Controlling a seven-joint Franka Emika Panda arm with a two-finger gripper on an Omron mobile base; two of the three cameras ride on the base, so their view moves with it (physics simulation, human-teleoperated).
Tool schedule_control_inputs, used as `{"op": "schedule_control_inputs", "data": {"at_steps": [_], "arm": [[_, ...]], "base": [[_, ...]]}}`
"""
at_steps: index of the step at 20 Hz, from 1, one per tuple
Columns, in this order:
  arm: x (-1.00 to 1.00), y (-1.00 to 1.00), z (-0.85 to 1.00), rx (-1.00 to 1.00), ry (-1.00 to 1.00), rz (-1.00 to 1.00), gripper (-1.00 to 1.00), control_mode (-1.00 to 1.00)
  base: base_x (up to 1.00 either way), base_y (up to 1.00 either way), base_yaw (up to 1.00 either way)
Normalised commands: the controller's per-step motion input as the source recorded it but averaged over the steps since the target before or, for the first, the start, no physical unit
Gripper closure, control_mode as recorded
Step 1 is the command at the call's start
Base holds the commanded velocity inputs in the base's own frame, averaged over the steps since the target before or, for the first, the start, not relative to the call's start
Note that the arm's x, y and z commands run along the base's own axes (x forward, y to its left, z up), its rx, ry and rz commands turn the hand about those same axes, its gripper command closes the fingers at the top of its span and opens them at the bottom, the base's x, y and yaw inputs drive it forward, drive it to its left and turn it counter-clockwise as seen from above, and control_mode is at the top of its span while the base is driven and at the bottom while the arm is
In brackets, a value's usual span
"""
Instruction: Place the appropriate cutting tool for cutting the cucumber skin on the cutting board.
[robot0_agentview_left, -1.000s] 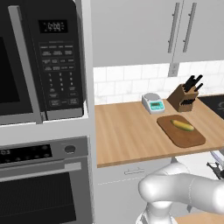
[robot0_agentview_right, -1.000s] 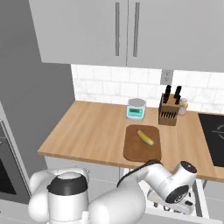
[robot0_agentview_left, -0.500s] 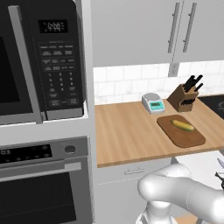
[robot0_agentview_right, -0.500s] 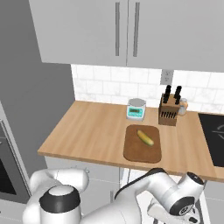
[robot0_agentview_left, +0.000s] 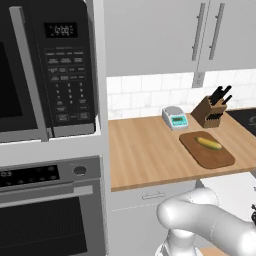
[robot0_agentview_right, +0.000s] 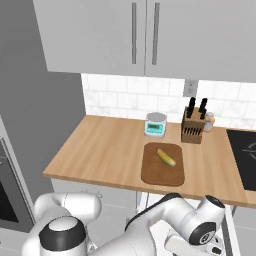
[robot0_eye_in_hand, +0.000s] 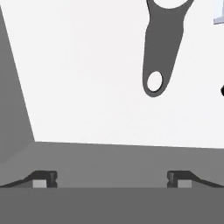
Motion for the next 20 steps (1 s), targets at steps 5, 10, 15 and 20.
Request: {"op": "schedule_control_inputs", "data": {"at_steps": [5,10,15,20], "arm": [[0.42,-0.33,-0.14,0.09,0.0,0.09,-1.0,-1.0],[0.43,0.0,-0.4,0.02,0.0,0.0,-1.0,-1.0],[0.15,0.0,-0.48,0.0,0.0,0.0,-1.0,-1.0],[0.03,0.0,-0.46,0.0,0.02,0.0,-1.0,-1.0]], "base": [[0.0,0.0,0.0],[0.0,0.0,0.0],[0.0,0.0,0.0],[0.0,0.0,0.0]]}}
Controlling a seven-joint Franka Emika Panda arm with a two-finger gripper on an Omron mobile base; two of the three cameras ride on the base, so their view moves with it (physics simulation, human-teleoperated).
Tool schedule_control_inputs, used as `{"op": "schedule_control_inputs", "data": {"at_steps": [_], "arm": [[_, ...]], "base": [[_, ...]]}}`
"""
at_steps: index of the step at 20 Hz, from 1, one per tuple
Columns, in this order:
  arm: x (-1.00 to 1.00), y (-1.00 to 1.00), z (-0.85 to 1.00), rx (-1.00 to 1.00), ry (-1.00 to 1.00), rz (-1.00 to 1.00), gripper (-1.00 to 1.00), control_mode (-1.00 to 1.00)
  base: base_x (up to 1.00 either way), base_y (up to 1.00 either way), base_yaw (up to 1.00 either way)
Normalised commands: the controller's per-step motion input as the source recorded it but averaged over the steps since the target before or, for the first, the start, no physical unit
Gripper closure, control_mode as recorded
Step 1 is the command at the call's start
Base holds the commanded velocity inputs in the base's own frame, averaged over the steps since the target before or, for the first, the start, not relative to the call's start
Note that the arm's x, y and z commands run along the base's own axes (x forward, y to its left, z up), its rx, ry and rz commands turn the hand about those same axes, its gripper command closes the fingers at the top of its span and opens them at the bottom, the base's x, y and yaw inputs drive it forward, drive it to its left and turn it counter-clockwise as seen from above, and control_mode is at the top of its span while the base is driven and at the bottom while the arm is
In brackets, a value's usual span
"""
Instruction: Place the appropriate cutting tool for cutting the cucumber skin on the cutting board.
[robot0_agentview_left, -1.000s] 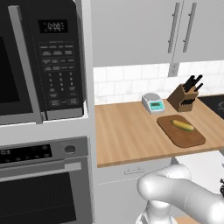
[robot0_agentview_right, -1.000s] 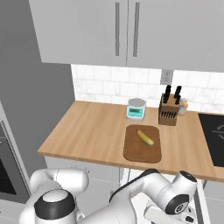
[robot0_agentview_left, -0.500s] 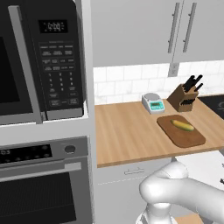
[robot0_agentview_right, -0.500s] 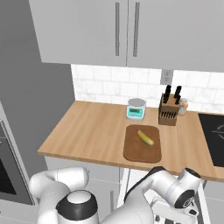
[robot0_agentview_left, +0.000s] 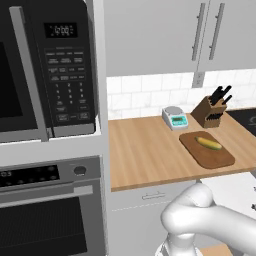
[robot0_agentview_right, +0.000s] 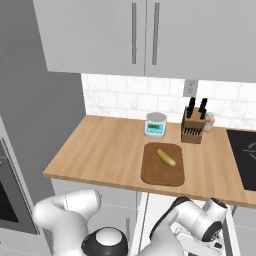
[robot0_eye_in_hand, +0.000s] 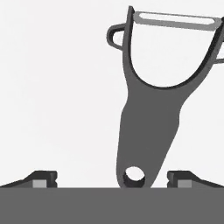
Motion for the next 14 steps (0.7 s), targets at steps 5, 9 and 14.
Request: {"op": "schedule_control_inputs", "data": {"at_steps": [5,9,14], "arm": [[0.13,-0.04,-0.13,0.0,0.02,0.0,-1.0,-1.0],[0.11,-0.07,-0.04,0.0,0.0,0.01,-1.0,-1.0],[0.27,0.0,-0.16,0.0,0.0,0.02,-1.0,-1.0]], "base": [[0.0,0.0,0.0],[0.0,0.0,0.0],[0.0,0.0,0.0]]}}
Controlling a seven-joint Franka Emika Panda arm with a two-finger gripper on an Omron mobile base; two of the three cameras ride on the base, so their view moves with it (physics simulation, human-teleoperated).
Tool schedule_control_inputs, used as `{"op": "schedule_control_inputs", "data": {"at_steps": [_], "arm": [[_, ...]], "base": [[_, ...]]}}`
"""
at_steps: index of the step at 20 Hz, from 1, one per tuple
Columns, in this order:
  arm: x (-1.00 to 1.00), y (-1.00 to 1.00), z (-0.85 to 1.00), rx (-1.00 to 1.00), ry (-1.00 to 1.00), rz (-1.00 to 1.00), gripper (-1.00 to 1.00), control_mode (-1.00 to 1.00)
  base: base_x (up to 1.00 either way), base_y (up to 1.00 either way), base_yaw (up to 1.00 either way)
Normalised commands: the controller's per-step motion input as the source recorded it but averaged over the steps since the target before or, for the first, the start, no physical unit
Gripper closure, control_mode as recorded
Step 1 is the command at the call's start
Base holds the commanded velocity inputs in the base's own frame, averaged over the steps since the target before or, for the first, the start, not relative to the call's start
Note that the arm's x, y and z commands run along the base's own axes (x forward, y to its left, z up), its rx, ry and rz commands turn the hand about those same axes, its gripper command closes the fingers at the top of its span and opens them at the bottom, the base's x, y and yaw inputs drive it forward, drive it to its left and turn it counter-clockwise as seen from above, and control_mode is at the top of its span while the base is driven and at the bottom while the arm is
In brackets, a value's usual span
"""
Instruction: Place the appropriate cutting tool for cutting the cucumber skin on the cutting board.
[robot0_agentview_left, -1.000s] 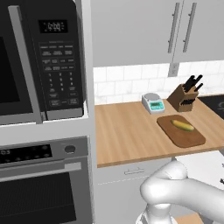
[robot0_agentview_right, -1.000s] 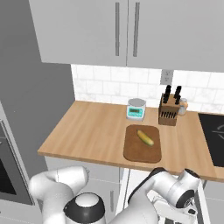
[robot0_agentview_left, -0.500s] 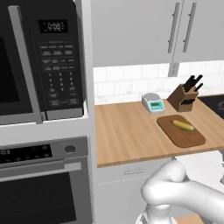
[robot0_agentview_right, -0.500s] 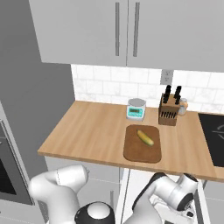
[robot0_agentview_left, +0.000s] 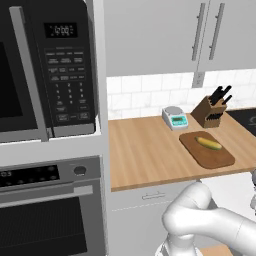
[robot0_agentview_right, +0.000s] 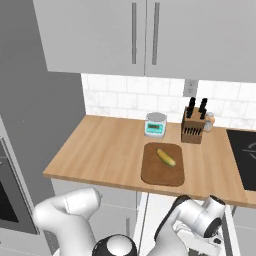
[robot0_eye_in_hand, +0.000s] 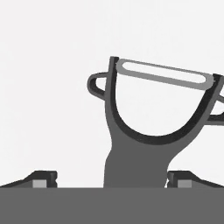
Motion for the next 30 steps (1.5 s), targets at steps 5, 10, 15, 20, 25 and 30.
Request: {"op": "schedule_control_inputs", "data": {"at_steps": [5,10,15,20,25,30], "arm": [[0.2,0.0,-0.27,0.0,0.0,0.05,-1.0,-1.0],[0.01,0.0,-0.2,0.0,0.0,0.02,-1.0,-1.0],[0.0,0.06,-0.24,0.0,0.0,0.0,-1.0,-1.0],[0.0,0.31,-0.4,-0.01,0.0,0.0,-1.0,-1.0],[0.0,0.55,-0.69,-0.06,0.0,0.0,-1.0,-1.0],[-0.02,0.49,-0.79,-0.05,0.0,0.0,1.0,-1.0]], "base": [[0.0,0.0,0.0],[0.0,0.0,0.0],[0.0,0.0,0.0],[0.0,0.0,0.0],[0.0,0.0,0.0],[0.0,0.0,0.0]]}}
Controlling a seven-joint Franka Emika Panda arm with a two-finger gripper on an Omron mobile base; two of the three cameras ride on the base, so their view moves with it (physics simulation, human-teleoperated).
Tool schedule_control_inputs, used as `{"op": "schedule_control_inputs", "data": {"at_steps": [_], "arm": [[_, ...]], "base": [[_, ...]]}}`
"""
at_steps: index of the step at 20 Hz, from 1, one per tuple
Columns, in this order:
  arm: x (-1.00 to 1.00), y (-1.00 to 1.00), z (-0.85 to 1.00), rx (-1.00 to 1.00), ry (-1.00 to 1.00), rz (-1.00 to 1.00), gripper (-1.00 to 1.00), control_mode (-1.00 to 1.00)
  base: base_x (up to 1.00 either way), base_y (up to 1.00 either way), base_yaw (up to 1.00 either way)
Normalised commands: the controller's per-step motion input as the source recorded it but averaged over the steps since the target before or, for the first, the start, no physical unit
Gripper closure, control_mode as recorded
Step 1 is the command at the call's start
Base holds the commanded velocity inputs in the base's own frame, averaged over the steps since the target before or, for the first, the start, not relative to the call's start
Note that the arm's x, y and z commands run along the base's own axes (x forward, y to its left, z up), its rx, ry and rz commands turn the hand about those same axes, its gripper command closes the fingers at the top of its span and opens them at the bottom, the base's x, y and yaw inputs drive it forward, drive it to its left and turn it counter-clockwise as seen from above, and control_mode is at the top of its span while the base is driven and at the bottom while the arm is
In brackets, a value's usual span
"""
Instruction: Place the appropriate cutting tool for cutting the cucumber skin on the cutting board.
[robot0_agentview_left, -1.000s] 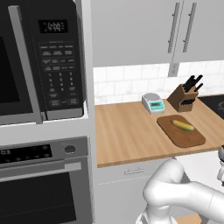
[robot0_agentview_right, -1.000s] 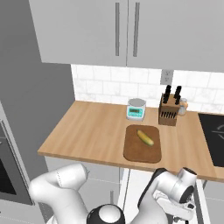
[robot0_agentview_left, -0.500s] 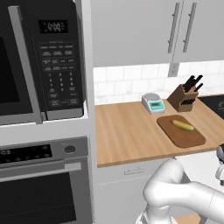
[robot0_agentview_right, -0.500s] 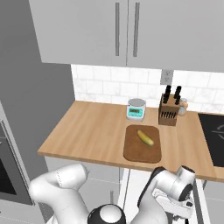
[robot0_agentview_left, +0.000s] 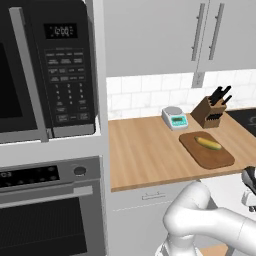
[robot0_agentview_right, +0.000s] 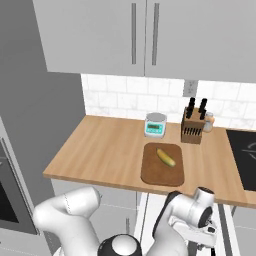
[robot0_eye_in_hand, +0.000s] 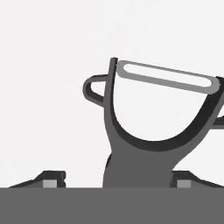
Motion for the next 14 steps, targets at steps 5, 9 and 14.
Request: {"op": "schedule_control_inputs", "data": {"at_steps": [5,9,14], "arm": [[-0.04,0.25,-0.37,0.0,0.0,0.0,1.0,-1.0],[-0.08,0.22,0.0,0.0,0.0,-0.03,1.0,-1.0],[-0.3,0.09,0.51,0.0,0.0,0.0,1.0,-1.0]], "base": [[0.0,0.0,0.0],[0.0,0.0,0.0],[0.0,0.0,0.0]]}}
